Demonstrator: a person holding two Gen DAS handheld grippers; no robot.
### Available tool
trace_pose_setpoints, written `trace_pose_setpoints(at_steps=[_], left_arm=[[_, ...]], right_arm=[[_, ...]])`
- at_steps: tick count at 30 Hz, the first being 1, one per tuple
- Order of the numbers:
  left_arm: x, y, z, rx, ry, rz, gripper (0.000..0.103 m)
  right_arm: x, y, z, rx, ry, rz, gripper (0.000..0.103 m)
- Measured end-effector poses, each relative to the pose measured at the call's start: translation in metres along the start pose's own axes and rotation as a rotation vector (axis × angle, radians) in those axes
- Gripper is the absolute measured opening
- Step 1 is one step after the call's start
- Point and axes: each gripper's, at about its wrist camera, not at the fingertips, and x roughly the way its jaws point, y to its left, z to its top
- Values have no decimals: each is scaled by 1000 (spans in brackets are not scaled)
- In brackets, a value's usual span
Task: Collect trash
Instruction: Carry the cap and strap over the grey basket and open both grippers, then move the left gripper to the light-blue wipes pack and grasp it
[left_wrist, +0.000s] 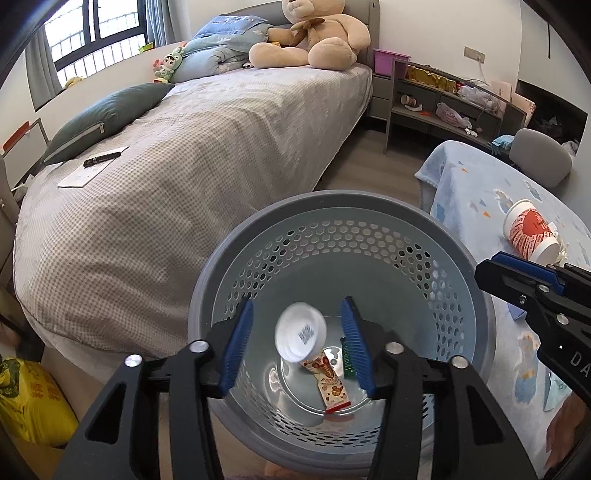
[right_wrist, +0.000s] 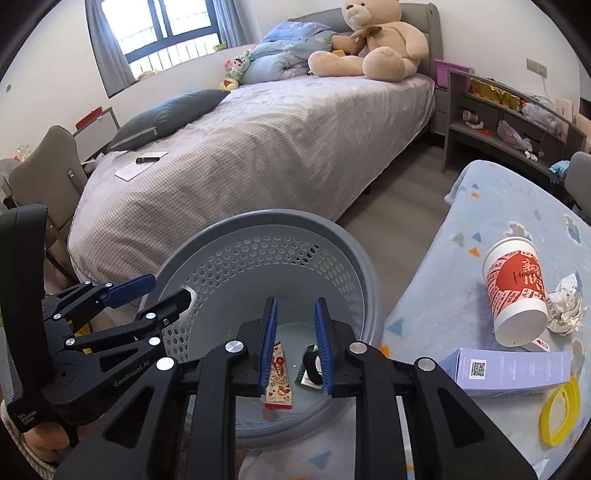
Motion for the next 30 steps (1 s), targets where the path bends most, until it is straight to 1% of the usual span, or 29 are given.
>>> trace_pose_setpoints(at_steps=[1,2,7,12,25,30], left_arm=[[-1,1,0,-9,-6,4,62],[-2,3,0,-16,-11,5,63],[0,6,-1,-30,-1,24,68],[-3,6,-1,-28,-13,40,72],[-8,8,-1,-40,-30,31,72],[-13,4,-3,-24,-46,19,72]], right_arm=[[-1,-1,0,3,-4,-3,44],[-2,-1,0,5,-14,-4,50],[-5,-2,1,6,-26,-11,51],[-6,-4,1,11,-30,-17,53],[-18,-9,-2,30,-49,-31,58],[-27,-12,-8,46,-51,-45,58]])
